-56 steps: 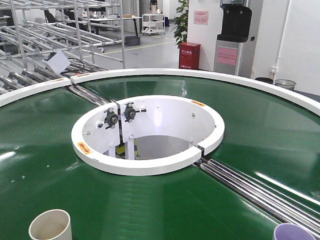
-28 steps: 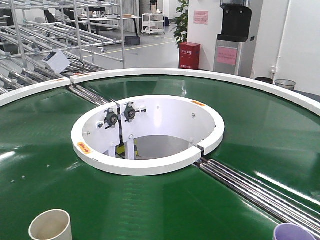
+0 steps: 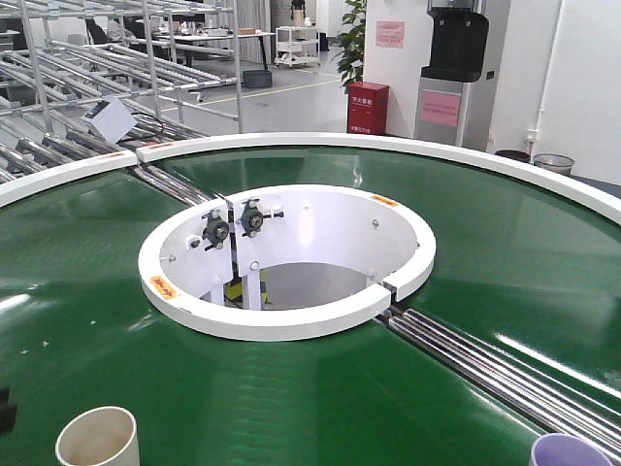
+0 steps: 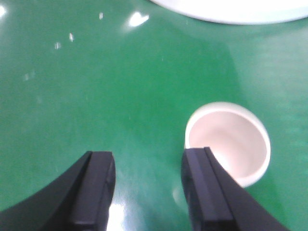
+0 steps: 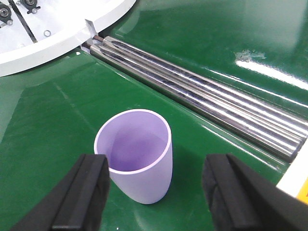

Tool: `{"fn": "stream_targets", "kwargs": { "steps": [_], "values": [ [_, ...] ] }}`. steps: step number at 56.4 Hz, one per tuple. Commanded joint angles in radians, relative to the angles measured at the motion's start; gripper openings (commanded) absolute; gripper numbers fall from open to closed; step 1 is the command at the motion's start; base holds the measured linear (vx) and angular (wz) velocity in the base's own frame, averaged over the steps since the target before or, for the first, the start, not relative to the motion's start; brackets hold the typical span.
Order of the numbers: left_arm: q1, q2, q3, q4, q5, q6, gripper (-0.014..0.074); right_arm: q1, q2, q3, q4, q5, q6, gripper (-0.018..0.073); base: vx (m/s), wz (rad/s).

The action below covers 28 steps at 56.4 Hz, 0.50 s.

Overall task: Grab cup from conveyor and place in blue bin
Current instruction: 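Lower left gripper onto cream cup and right gripper onto lavender cup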

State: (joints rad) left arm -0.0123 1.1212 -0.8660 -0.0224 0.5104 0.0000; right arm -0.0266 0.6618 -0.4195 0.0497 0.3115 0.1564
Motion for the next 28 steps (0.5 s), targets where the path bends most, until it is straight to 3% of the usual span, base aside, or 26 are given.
{"fn": "stream_targets", "kwargs": {
  "steps": [1,12,28],
  "values": [
    [0.001,0.071,-0.130,-0.045,0.075,0.039,0.0460,-0.008,0.007,-0.035,-0.005,-0.079,-0.005,0.0487,0.00,0.00],
    [0.001,0.232,-0.262,-0.134,0.123,0.122,0.0460,-0.008,0.007,-0.035,-0.028,-0.146,-0.005,0.0487,0.00,0.00],
    [0.001,0.393,-0.311,-0.250,0.128,0.245,0.0460,-0.008,0.007,-0.035,-0.043,-0.166,-0.005,0.0487,0.00,0.00]
  ]
}}
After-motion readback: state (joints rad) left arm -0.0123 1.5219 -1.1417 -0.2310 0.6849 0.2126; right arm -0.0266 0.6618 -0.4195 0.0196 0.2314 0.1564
